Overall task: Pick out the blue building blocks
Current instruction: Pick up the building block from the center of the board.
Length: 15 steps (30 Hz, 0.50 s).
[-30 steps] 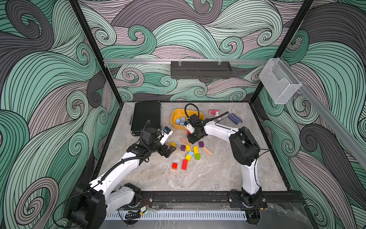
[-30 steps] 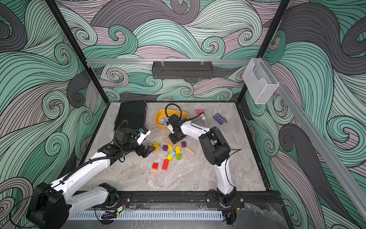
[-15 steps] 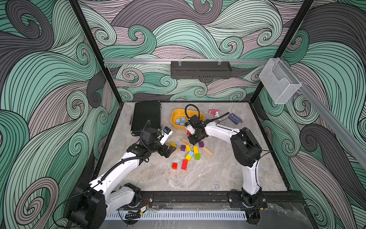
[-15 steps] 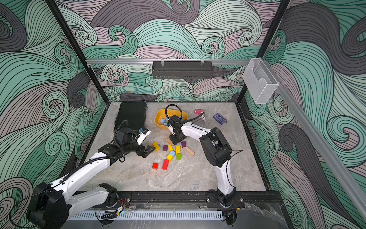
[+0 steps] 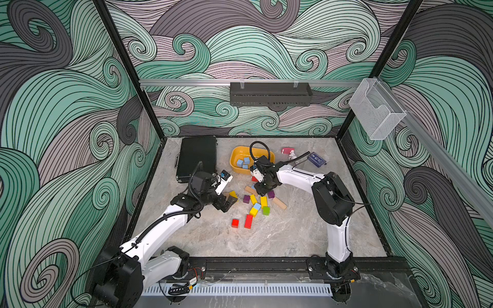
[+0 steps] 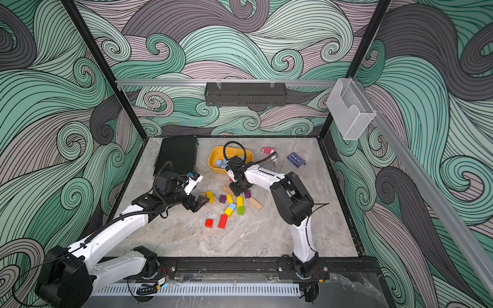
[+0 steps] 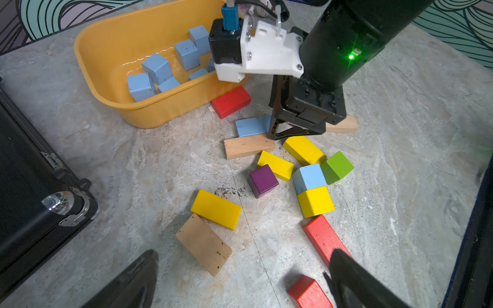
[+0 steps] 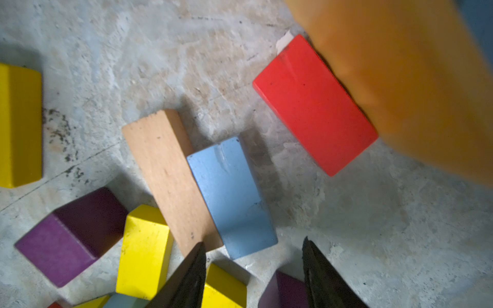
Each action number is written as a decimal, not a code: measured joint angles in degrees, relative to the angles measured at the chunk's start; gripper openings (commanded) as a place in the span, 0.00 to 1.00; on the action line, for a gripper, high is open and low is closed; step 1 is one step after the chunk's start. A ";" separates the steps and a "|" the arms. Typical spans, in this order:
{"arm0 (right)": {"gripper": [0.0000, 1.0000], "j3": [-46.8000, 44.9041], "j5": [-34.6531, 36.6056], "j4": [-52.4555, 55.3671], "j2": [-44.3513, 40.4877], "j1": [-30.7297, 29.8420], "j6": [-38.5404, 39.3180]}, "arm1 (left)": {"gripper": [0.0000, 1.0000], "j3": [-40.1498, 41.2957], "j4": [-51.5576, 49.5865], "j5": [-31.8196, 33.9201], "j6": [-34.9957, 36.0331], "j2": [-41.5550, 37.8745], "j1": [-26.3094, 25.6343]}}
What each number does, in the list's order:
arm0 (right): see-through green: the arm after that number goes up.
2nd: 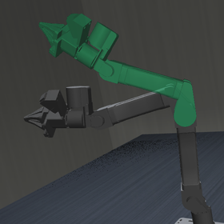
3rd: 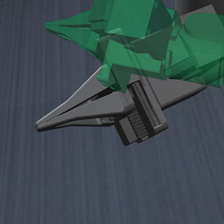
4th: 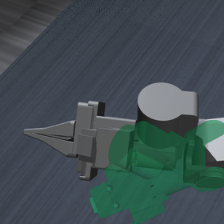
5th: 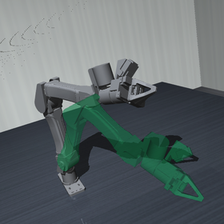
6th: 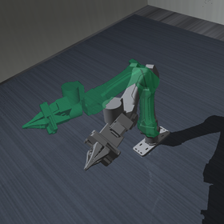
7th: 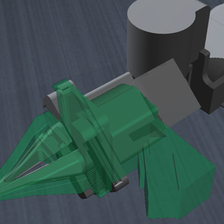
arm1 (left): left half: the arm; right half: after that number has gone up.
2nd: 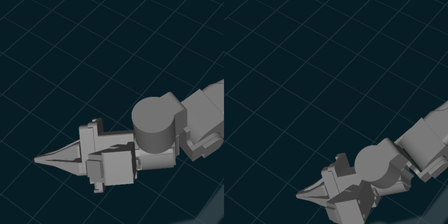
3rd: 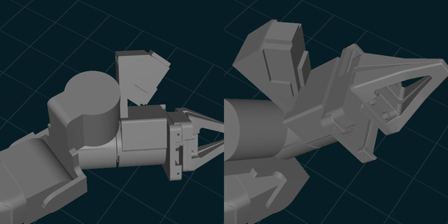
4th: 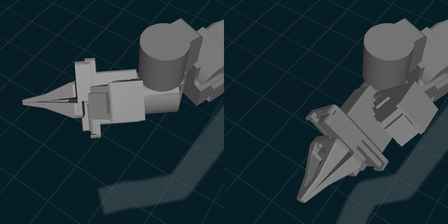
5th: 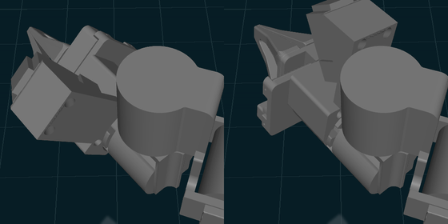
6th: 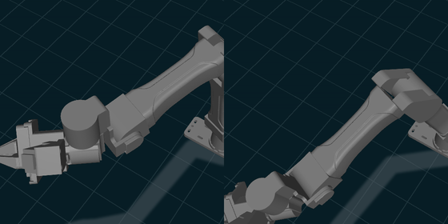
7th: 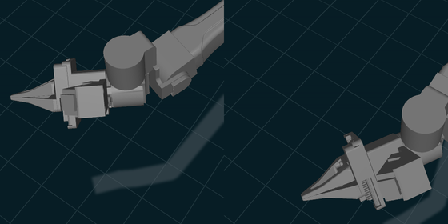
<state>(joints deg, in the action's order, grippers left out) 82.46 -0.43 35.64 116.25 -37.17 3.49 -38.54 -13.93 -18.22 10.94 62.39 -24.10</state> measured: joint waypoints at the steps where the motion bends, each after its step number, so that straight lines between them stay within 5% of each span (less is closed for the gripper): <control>1: 0.58 0.00 0.07 0.02 0.02 0.00 0.22 | 0.98 0.00 0.00 0.00 0.00 0.00 0.00; 15: 0.58 -0.07 0.48 0.22 -0.07 0.00 0.87 | 0.99 0.00 0.00 0.00 0.00 0.00 0.00</control>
<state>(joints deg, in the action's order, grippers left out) 82.39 0.05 35.86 116.18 -37.17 4.36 -38.54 -13.93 -18.22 10.94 62.39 -24.10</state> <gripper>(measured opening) 0.578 0.986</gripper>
